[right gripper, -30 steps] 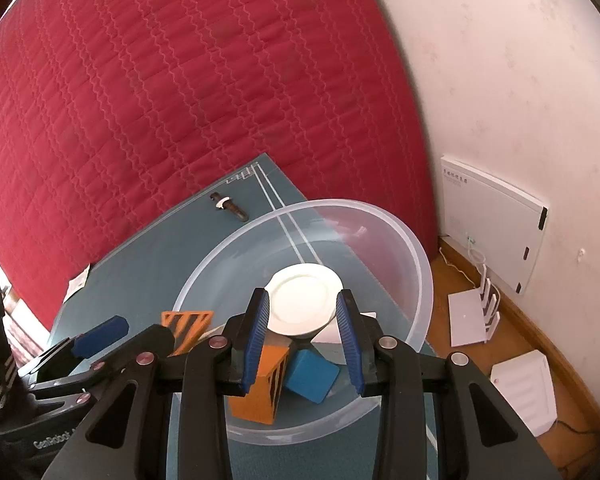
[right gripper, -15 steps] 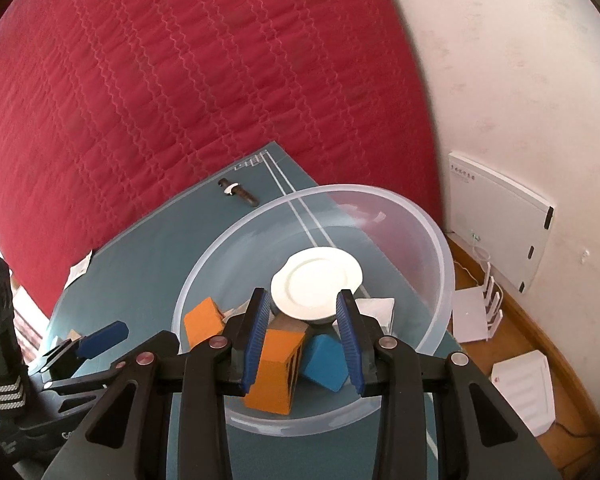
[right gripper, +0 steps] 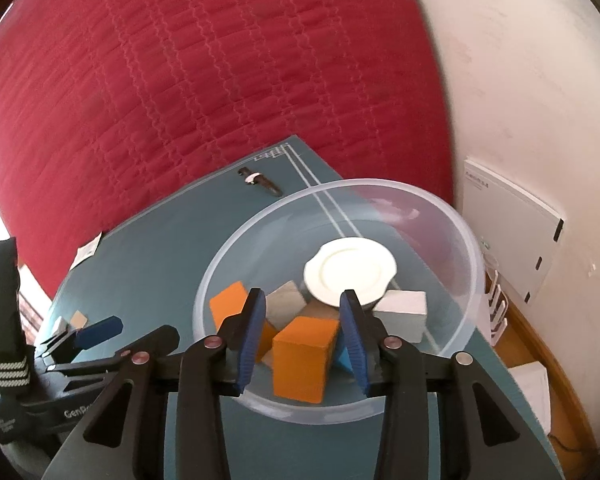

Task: Organize rigid objects
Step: 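Lower both orange blocks into the bowl and open both grippers, then move both open grippers back to the charger and tan square block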

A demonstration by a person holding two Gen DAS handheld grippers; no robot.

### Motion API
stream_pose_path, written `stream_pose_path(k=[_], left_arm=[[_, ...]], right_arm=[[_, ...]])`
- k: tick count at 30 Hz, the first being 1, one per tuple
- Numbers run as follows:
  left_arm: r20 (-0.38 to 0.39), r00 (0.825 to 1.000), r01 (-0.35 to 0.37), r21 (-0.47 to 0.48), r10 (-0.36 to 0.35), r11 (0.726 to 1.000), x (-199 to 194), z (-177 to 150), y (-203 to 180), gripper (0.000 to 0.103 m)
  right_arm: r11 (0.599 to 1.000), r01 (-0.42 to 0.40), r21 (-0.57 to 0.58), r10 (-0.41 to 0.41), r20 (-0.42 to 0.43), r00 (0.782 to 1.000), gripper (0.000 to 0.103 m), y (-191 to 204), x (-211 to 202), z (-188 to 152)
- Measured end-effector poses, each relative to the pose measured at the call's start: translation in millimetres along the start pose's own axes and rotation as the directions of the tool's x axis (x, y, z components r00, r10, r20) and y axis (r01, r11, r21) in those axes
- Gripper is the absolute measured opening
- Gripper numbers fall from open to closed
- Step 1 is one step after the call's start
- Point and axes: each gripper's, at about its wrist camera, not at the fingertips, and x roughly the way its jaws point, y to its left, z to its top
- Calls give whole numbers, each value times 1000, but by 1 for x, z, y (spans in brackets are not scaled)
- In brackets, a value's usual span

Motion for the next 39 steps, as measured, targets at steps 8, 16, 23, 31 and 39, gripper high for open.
stream_pose_path(k=[8, 16, 23, 31, 39], left_arm=[[-4, 998, -64, -25, 64, 998, -3, -7, 25, 99], [-18, 996, -90, -64, 89, 994, -6, -12, 50, 99], [-20, 992, -125, -99, 124, 987, -14, -20, 77, 99], [-26, 986, -168, -147, 166, 975, -23, -26, 110, 99], [-39, 971, -239, -190, 236, 952, -33, -34, 149, 100]], right_arm=[[997, -15, -77, 14, -7, 1000, 45, 23, 0, -8], [984, -32, -175, 29, -19, 999, 46, 50, -3, -21], [969, -87, -233, 73, -66, 995, 46, 75, -3, -37], [950, -164, -264, 129, -147, 981, 46, 101, 3, -54], [937, -229, -262, 165, -246, 955, 46, 122, 13, -66]])
